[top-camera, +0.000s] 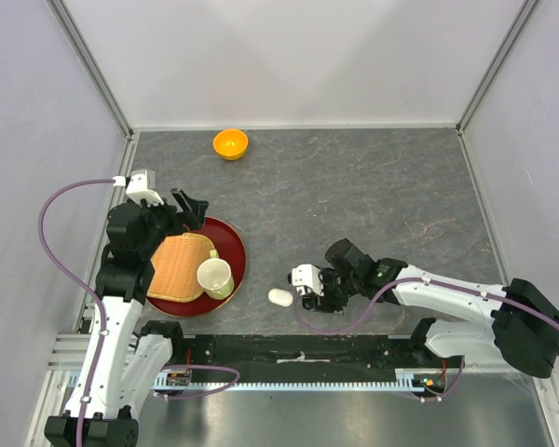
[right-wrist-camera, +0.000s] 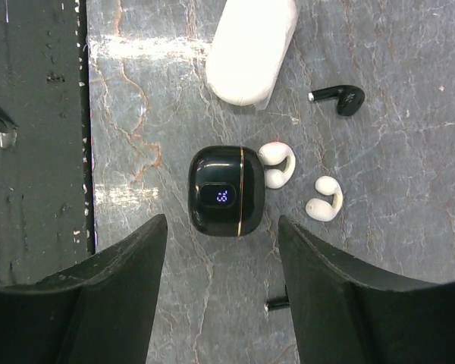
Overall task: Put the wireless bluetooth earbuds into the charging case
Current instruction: Pick up the charging case at the center of the board.
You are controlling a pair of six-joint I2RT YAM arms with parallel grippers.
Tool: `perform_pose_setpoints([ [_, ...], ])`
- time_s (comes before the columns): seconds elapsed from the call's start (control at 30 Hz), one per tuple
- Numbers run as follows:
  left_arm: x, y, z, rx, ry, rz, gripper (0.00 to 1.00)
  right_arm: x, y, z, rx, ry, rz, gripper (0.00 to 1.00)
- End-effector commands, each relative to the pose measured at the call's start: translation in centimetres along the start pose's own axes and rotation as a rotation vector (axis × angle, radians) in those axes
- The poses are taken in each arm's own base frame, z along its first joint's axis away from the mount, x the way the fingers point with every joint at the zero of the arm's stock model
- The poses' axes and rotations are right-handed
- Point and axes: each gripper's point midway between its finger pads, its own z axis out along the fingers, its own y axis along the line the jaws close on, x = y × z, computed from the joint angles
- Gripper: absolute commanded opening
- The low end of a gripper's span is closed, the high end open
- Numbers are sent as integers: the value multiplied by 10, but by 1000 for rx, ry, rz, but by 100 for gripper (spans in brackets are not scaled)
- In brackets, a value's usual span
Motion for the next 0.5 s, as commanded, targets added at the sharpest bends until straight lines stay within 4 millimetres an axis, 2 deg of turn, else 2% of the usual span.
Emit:
perform_pose_setpoints([
  [0.0,-7,-3,1,15,-23,-22,99,-8,-4,10,15,-49,-14,67],
  [0.47,-6,-3,0,14,-24,-26,99,-5,-5,16,17,-21,-3,64],
])
